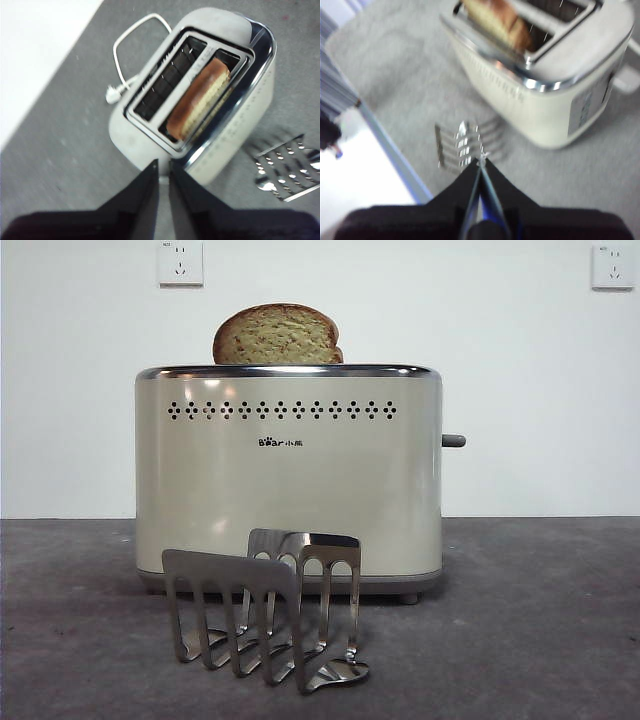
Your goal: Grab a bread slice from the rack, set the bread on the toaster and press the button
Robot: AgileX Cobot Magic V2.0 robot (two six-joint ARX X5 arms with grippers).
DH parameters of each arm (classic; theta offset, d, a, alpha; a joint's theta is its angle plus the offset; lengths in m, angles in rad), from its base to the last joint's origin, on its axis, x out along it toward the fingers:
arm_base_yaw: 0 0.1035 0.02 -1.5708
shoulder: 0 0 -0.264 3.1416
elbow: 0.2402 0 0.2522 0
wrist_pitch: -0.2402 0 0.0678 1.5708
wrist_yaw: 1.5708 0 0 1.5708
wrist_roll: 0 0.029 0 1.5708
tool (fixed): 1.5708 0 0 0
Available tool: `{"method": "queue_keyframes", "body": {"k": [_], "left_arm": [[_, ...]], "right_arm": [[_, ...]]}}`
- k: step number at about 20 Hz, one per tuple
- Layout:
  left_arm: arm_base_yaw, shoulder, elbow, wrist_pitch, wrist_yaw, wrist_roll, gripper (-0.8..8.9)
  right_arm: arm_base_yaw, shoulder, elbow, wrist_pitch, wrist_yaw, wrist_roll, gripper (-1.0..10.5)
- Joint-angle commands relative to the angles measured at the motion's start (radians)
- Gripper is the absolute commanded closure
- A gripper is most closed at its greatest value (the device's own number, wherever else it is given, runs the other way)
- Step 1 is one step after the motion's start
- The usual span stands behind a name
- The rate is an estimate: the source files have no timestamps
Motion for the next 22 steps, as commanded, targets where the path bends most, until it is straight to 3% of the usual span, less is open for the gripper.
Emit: {"method": "queue_keyframes", "body": {"k": [1, 5, 10, 17, 22], "left_arm": [[-0.002, -0.004, 0.001, -0.055, 0.001, -0.117, 7.88], [-0.002, -0.004, 0.001, -0.132, 0.020, -0.157, 7.88], [-0.002, -0.021, 0.001, -0.132, 0.132, -0.235, 8.00], [-0.001, -0.051, 0.001, -0.132, 0.129, -0.304, 8.21], [-0.002, -0.055, 0.001, -0.132, 0.129, -0.357, 8.21]], "right_arm": [[-0.001, 0.014, 0.003, 0.096, 0.000, 0.108, 9.5], [-0.003, 0.057, 0.004, 0.226, 0.007, 0.240, 9.5], [-0.069, 0.157, 0.004, 0.322, -0.011, 0.364, 9.5], [-0.264, 0.401, 0.004, 0.406, -0.269, 0.384, 9.5], [-0.277, 0.558, 0.005, 0.496, -0.330, 0.397, 9.5]]}}
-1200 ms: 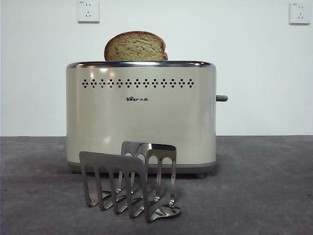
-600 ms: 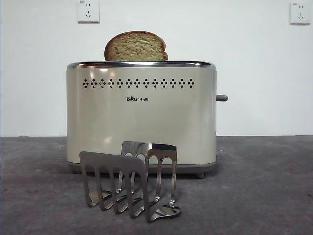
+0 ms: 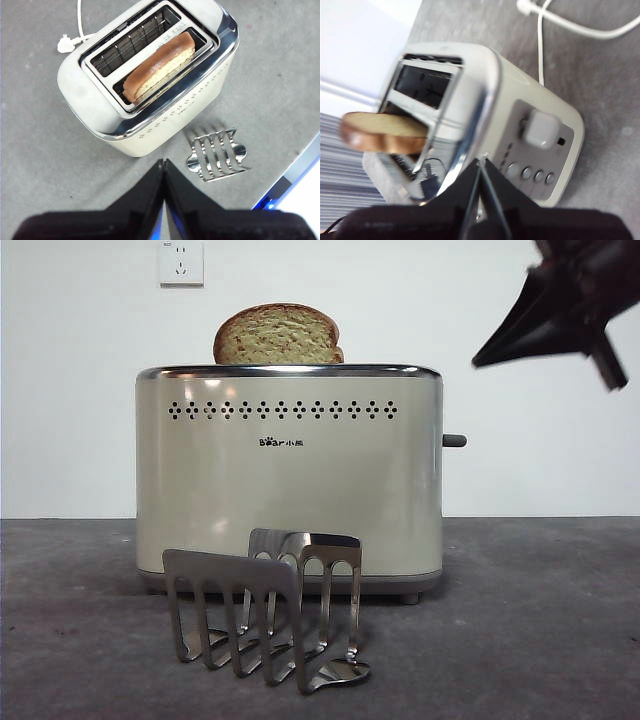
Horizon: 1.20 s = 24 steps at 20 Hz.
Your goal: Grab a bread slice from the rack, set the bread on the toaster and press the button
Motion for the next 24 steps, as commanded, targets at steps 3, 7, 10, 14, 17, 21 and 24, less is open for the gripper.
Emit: {"method": "queue_keyframes", "body": {"k": [3, 7, 10, 14, 17, 21, 24], "left_arm": [[-0.002, -0.004, 0.001, 0.003, 0.001, -0.050, 8.21], [-0.002, -0.008, 0.001, 0.003, 0.015, -0.060, 8.21], [-0.002, -0.010, 0.001, 0.003, 0.053, -0.060, 8.21], [-0.002, -0.010, 0.001, 0.003, 0.053, -0.060, 8.21], [-0.002, -0.010, 0.001, 0.003, 0.053, -0.059, 8.21], [-0.002, -0.010, 0.001, 0.003, 0.052, -0.055, 8.21], [-0.002, -0.010, 0.001, 0.003, 0.051, -0.047, 8.21]], "right_arm": [[0.000, 0.109, 0.002, 0.077, -0.022, 0.027, 9.5], [0.000, 0.171, 0.002, 0.142, -0.021, 0.045, 9.5], [0.000, 0.200, 0.003, 0.193, -0.024, 0.082, 9.5], [0.000, 0.216, 0.003, 0.210, -0.024, 0.089, 9.5], [0.000, 0.248, 0.003, 0.205, -0.024, 0.090, 9.5], [0.001, 0.299, 0.003, 0.194, -0.023, 0.096, 9.5], [0.001, 0.338, 0.003, 0.173, -0.020, 0.089, 9.5]]}}
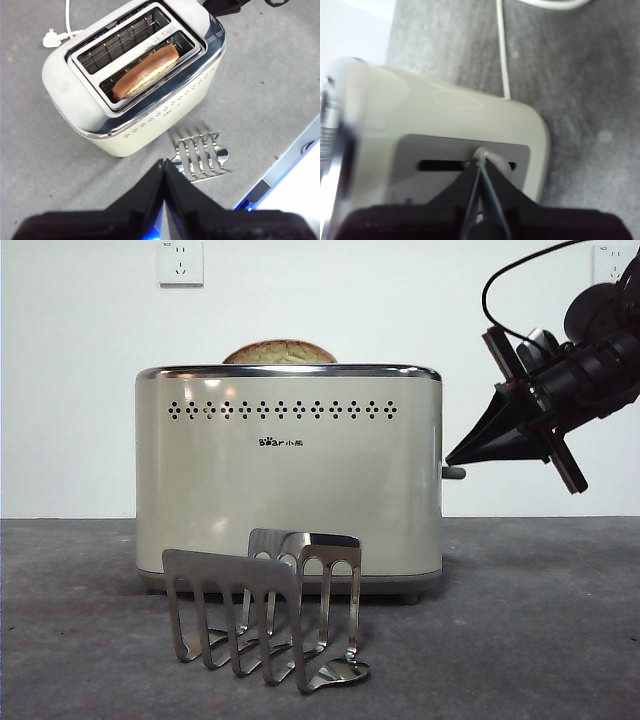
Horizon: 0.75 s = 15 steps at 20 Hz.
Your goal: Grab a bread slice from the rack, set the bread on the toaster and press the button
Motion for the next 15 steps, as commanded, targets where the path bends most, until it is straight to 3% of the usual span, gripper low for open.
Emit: {"method": "queue_keyframes", "body": {"k": [1, 15], "left_arm": [[-0.002, -0.004, 0.001, 0.003, 0.002, 0.006, 8.21], [-0.001, -0.004, 0.001, 0.003, -0.004, 0.005, 8.21]], "right_arm": [[0.001, 0.050, -0.008, -0.032, 0.013, -0.009, 9.5], [0.002, 0.135, -0.008, -0.131, 0.069, -0.053, 9.5]]}}
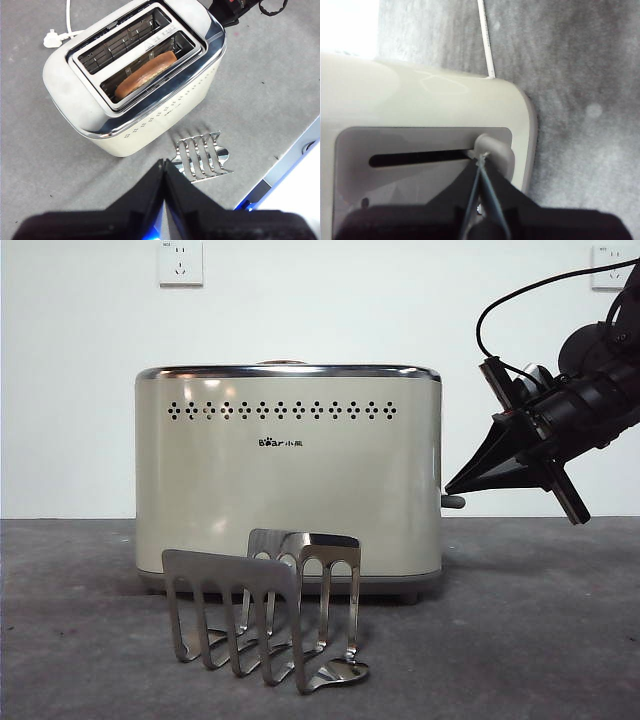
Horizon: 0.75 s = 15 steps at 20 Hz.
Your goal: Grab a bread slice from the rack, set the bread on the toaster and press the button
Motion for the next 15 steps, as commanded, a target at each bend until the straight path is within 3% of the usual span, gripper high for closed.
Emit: {"method": "queue_keyframes", "body": {"k": [1, 15], "left_arm": [[-0.001, -0.004, 0.001, 0.003, -0.002, 0.006, 8.21], [-0.001, -0.004, 0.001, 0.003, -0.002, 0.006, 8.21]], "right_arm": [[0.005, 0.053, -0.033, -0.041, 0.084, -0.015, 9.5], [0.005, 0.039, -0.021, -0.048, 0.089, -0.019, 9.5]]}}
